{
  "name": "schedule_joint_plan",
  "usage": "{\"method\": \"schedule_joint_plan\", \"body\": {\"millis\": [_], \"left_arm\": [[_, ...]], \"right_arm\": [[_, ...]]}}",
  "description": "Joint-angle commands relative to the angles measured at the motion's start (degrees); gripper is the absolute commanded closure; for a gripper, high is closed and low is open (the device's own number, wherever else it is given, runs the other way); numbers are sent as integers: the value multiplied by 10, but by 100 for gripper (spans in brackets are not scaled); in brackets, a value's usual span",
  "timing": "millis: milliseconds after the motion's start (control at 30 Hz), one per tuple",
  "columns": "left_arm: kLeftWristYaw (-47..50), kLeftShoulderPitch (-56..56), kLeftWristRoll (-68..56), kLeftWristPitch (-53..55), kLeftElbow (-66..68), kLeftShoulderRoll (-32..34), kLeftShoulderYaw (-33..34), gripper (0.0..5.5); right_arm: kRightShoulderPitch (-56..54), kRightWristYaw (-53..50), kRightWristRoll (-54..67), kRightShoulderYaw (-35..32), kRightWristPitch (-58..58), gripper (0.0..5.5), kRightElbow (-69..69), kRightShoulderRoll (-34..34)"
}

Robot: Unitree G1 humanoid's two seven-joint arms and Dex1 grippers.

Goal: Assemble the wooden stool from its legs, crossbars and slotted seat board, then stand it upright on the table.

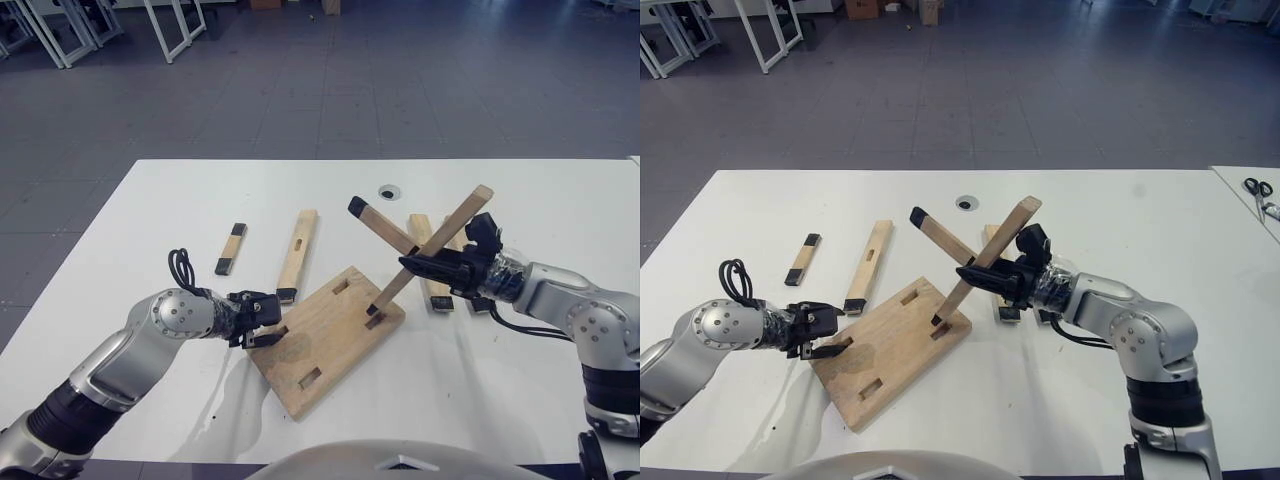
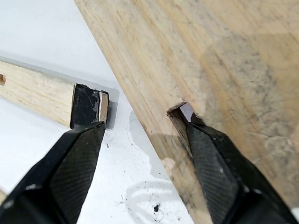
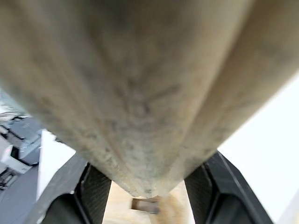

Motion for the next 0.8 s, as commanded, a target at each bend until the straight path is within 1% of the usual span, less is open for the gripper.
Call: {"method": "schedule_joint_plan", "body": {"millis": [33, 167, 233, 333, 400, 533, 667, 767, 800], "left_arm": [[-2, 40, 7, 23, 13, -13, -26, 228], [-5, 39, 9, 23, 14, -16, -23, 228], [-6, 38, 10, 23, 14, -15, -22, 228], [-4, 38, 8, 28, 11, -17, -19, 228], [1, 39, 8, 36, 3, -21, -17, 228], [20, 14, -17, 95, -37, -52, 11, 228], [27, 17, -18, 120, -57, -64, 9, 228], [45, 8, -30, 158, -84, -100, 3, 228], [49, 8, -34, 168, -92, -108, 1, 228]], "right_arm": [[39, -11, 10, -9, 18, 349, -27, -8], [65, -7, -23, 8, 1, 349, -16, -16], [73, -10, -69, 25, -27, 349, 0, -27], [73, -29, -183, 83, -102, 349, 11, -60], [65, -43, -238, 118, -147, 349, 10, -71], [58, -44, -266, 138, -182, 349, 25, -69], [50, -41, -302, 151, -209, 349, 59, -69], [45, -37, -315, 206, -191, 349, 73, -61], [45, -23, -326, 237, -179, 349, 85, -67]]}}
